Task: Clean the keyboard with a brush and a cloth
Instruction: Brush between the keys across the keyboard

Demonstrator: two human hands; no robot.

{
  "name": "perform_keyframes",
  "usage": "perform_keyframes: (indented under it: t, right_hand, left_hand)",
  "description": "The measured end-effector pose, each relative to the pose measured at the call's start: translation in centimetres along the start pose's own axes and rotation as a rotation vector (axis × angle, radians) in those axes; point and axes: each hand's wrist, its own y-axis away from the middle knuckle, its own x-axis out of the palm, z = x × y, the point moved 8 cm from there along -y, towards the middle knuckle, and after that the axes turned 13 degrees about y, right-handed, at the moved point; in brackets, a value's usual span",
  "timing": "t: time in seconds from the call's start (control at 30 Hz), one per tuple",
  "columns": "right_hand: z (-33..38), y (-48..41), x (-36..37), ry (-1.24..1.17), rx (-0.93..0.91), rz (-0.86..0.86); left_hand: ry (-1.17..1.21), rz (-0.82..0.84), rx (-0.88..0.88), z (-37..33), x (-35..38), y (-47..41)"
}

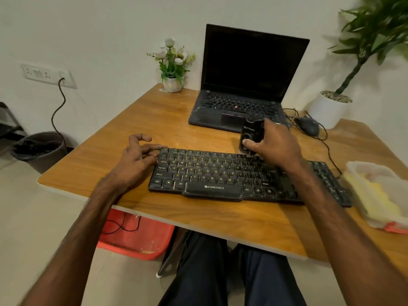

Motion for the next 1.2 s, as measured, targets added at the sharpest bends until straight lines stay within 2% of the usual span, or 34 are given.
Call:
perform_keyframes:
  t: [0.1, 0.2, 0.27, 0.33, 0.4, 0.57, 0.7, 0.8, 1.0, 1.2]
  right_hand:
    - [-0.2, 0.7, 0.2, -0.046, 0.013, -0.019]
    - [-2.2, 1.4, 0.3, -0.057, 0.122, -0.019]
    - [-3.7, 2.2, 0.6, -0.273, 0.213, -0.003]
    - [-4.3, 3.6, 1.3, -0.659, 0.291, 0.043]
    - [-4.1, 5.0, 1.3, -0.928, 0.321, 0.073]
    - [-4.2, 8.4, 0.5, -1.139, 0.412, 0.101]
    - [-6.0, 12.5, -0.1, -1.187, 0.484, 0.011]
    - [-7.9, 15.8, -0.1, -1.145, 0.528, -0.086]
    - [-11.5, 20.7, 0.7, -1.048, 0.596, -0.207]
    - [-13.7, 23.9, 0.1, -0.765, 0.684, -0.224]
  left_hand:
    - [-0.015, -0.017, 0.009, -0.2, 0.1, 0.0]
    - [-0.035, -0.031, 0.020, -0.2, 0.3, 0.1]
    - [-0.066, -0.041, 0.050, -0.4, 0.2, 0.2]
    - [-0.123, -0.058, 0.107, -1.0, 0.4, 0.5]
    - [-0.201, -0.114, 0.205, -2.0, 0.6, 0.9]
    - [-0.334, -0.232, 0.419, -4.1, 1.3, 2.9]
    - [-0.467, -0.213, 0.525, -5.8, 5.4, 5.0]
    - [-0.526, -0.069, 0.576, -7.1, 12.3, 7.0]
    - [-0.627, 0.342, 0.504, -5.4, 26.6, 10.9]
    - [-0.775, 0.501, 0.496, -1.9, 32.8, 11.7]
